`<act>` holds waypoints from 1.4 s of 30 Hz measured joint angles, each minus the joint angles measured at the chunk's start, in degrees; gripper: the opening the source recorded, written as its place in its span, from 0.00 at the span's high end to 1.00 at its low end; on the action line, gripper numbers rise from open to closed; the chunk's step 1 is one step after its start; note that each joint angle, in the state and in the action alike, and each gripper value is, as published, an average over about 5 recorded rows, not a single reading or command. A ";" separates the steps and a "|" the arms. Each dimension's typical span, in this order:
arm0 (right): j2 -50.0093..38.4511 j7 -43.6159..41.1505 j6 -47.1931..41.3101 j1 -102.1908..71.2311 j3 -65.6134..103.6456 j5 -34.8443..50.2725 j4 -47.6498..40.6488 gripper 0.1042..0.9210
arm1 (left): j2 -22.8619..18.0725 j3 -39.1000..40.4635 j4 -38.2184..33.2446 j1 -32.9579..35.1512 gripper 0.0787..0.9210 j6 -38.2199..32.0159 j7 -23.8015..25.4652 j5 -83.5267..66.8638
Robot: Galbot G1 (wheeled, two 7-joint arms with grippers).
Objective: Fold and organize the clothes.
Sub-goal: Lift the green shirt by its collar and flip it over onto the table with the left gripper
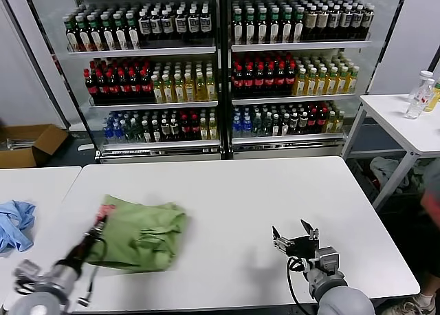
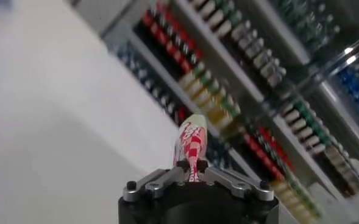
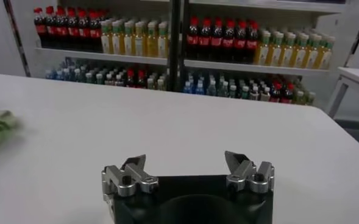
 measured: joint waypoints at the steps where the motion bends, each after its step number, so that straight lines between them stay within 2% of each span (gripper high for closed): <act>1: -0.20 0.02 -0.01 0.06 0.08 0.17 0.09 0.12 | 0.63 -1.53 -0.97 0.00 0.97 0.22 -0.29 0.40; 7: -0.86 -0.02 0.15 0.03 0.20 0.85 0.61 0.12 | 4.82 -8.10 -6.47 -0.42 0.97 1.43 -1.08 4.36; 12: -0.83 -0.06 0.22 -0.34 0.42 0.93 1.41 0.12 | 5.65 -6.19 -10.08 -0.18 0.97 1.21 0.12 13.89; 16: -0.96 -0.13 0.39 -1.00 1.09 0.99 2.25 0.12 | 4.15 0.84 -9.77 0.28 0.97 -0.59 1.89 26.85; 23: -0.78 -0.27 0.64 -3.26 3.49 1.06 4.09 0.12 | 0.37 17.74 -5.19 -0.07 0.97 -3.95 4.43 52.18; 27: -0.38 -0.33 0.74 -4.64 5.04 0.91 5.11 0.12 | -1.59 26.71 -3.72 -1.27 0.97 -4.03 5.01 61.79; 34: 0.20 -0.64 0.94 -6.20 7.14 0.61 6.04 0.12 | -5.01 38.64 1.35 -5.55 0.97 -2.59 3.54 68.01; 39: -0.20 -1.64 1.30 -6.15 7.73 -0.37 6.05 0.12 | -8.06 44.16 4.95 -9.60 0.97 -2.58 1.20 66.69; 42: -0.53 -2.52 1.79 -5.81 7.79 -1.29 5.93 0.12 | -9.91 46.80 6.81 -11.17 0.92 -3.43 0.41 63.68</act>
